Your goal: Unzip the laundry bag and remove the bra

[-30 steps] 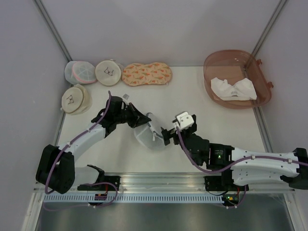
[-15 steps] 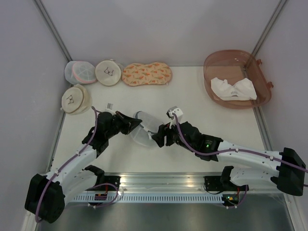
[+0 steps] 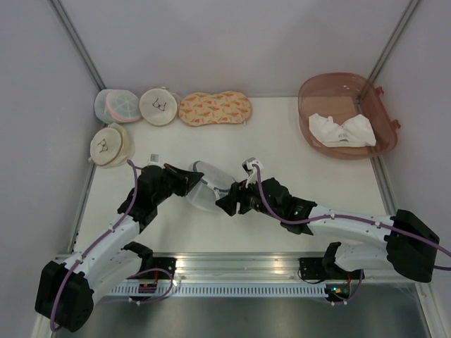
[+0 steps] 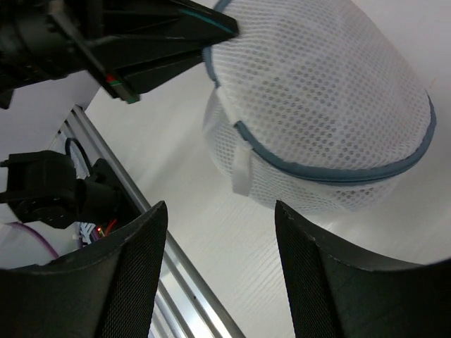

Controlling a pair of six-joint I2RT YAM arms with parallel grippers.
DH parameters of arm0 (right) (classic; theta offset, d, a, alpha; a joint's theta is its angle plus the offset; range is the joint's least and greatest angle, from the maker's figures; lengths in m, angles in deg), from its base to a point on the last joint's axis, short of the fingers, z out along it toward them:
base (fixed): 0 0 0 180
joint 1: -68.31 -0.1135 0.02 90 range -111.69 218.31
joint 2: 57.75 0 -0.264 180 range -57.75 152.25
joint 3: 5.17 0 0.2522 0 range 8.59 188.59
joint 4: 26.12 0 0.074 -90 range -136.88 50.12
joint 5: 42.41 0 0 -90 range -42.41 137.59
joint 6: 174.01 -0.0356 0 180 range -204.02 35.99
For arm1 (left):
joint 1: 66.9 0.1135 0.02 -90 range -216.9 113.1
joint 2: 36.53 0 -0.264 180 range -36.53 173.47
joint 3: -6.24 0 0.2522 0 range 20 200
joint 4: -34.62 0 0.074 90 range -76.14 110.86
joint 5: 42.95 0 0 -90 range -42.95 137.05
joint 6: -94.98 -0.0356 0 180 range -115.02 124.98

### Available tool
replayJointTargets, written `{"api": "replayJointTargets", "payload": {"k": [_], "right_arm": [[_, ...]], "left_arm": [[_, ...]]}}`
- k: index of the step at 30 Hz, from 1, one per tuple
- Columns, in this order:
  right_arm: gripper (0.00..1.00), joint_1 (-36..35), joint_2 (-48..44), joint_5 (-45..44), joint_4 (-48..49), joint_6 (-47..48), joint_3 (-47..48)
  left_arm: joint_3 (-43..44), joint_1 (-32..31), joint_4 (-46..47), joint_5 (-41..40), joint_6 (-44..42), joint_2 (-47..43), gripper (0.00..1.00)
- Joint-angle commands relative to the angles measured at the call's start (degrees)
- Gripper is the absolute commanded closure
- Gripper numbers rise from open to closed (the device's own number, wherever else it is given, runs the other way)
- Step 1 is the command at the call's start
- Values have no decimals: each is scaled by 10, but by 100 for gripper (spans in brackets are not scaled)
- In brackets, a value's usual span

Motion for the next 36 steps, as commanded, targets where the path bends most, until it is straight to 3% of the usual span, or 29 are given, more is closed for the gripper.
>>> {"api": "replayJointTargets", "payload": {"k": [1,15,24,27,31,36], "right_arm": [[33,16,35,23,96,-30,-15],[35,58,126,59,254,-68,-32],[37,64,150,41,278,-59,-33],[42,68,148,34,288,-53,-35],[58,74,150,42,293,-48,-29],[70,78,143,51,289,-42,-23]], "left_arm": [[-5,0,9,-3,28,-8,98],[-21,0,8,5,46,-19,98],[-25,0,9,8,47,-28,98],[-28,0,14,12,48,-24,98],[-29,0,19,19,46,-19,98],[-34,0,21,23,46,-19,98]]}}
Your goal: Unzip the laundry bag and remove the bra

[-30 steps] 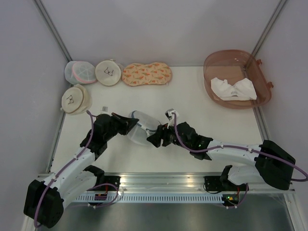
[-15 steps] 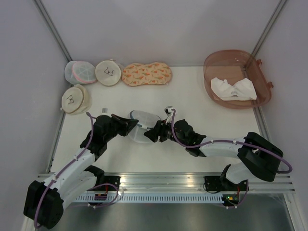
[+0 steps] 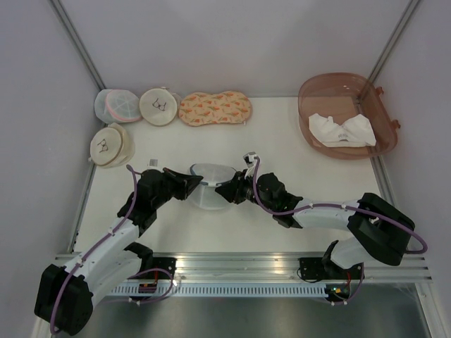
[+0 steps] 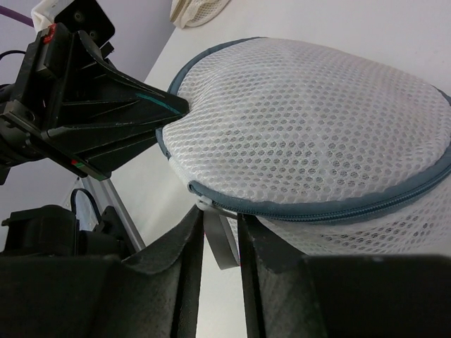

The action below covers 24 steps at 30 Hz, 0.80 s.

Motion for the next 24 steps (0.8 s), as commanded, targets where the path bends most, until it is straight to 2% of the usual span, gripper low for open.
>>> {"api": "replayJointTargets", "payload": {"k": [1,11,16,20,21,24], "right_arm": [[71,4,-12,4,42,12,12],[71,4,-83,2,-50,49,12],[88,4,-90,-11,-69,59,10],[93,4,-77,-5,-77,60,18],[93,4,-75,-3,-78,61,20],[76,4,-68,19,-96,68,29]], "left_arm": [[-7,-1,17,22,13,0,98],[-18,0,16,26,-3,0,98],[-17,-1,17,31,-7,1,98],[-13,0,18,31,-8,-1,98],[-13,0,18,31,-8,-1,98],[-14,0,18,30,-8,0,98]]}}
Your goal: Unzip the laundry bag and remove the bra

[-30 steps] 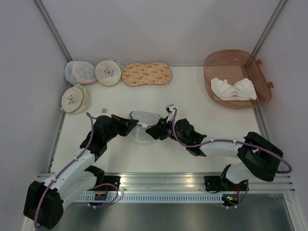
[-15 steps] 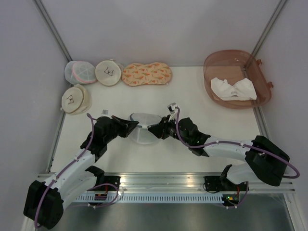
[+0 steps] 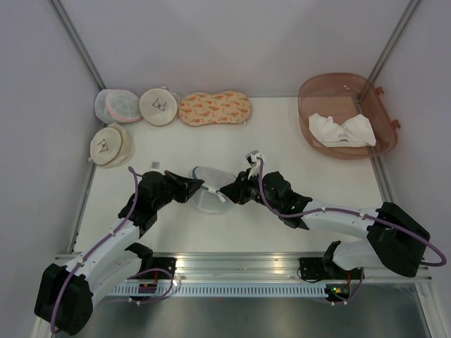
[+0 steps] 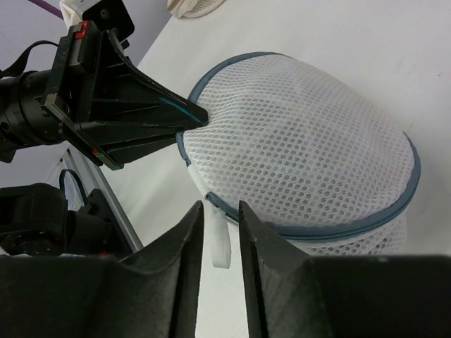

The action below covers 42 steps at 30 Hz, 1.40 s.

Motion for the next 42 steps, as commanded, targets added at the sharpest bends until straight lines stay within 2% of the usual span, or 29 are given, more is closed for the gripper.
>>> {"api": "replayJointTargets", "payload": {"k": [1,3,9,15,21,25,35,42], "right_arm": [[66,3,10,28,-15,19,30],[54,2,7,47,-23,18,25],[49,2,-3,49,-10,-3,-10],[48,2,5,71,7,-31,-23],[46,1,-28,74,-1,-50,-48],[45,0,-34,54,2,-49,-54],[45,8,71,82,66,-45,4],[48,12,73,71,77,-43,10]], "left_arm": [[1,0,18,12,-7,0,98],[0,0,19,12,-7,0,98],[1,0,24,13,-4,2,98],[2,0,21,13,-3,-1,98],[2,0,21,10,-2,0,98],[5,0,23,14,-1,5,98],[3,-1,22,20,-1,1,98],[2,0,25,23,-1,5,98]]}}
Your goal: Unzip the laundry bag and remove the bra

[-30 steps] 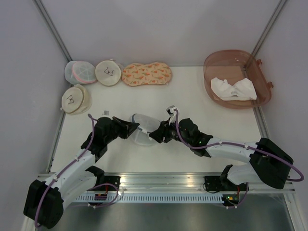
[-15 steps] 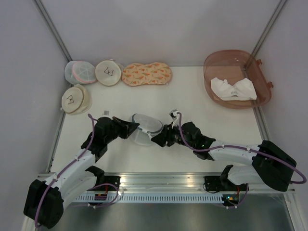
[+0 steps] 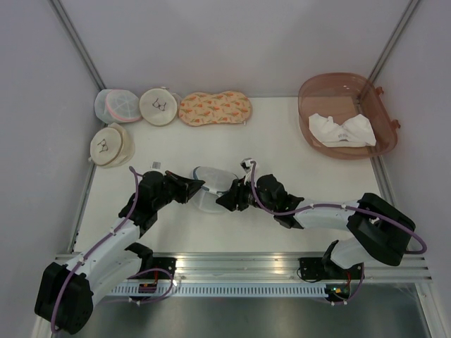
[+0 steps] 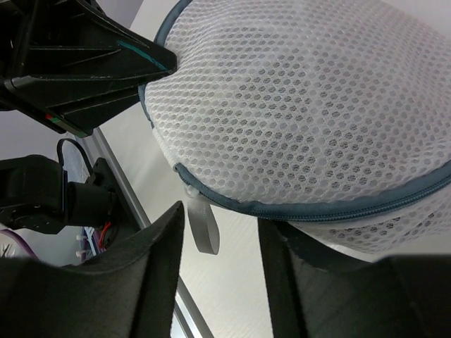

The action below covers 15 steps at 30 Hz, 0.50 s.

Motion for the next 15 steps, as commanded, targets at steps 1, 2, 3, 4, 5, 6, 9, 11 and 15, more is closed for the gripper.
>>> {"api": "replayJointTargets", "payload": {"k": [1,2,3,4,5,6,9,11,15], "right_arm": [[51,5,-3,-1,45,3,27],[53,5,-4,-2,45,4,30],[54,7,-5,-1,41,7,32],[57,7,-5,-1,41,10,34],[57,7,-7,-2,39,12,38],[58,8,-8,-1,34,14,40],[59,8,-14,0,28,18,45],[59,9,-19,0,26,21,46],[63,9,-27,-1,17,24,46]], "left_arm": [[1,0,26,13,-1,1,98],[2,-1,29,15,-1,2,98],[2,-1,30,17,-2,3,98],[2,0,30,18,-2,3,98],[1,0,30,18,-2,4,98],[1,0,30,18,-2,3,98],[0,0,30,18,-2,3,98],[-1,0,30,17,-2,3,98],[0,0,31,18,-2,6,98]]}}
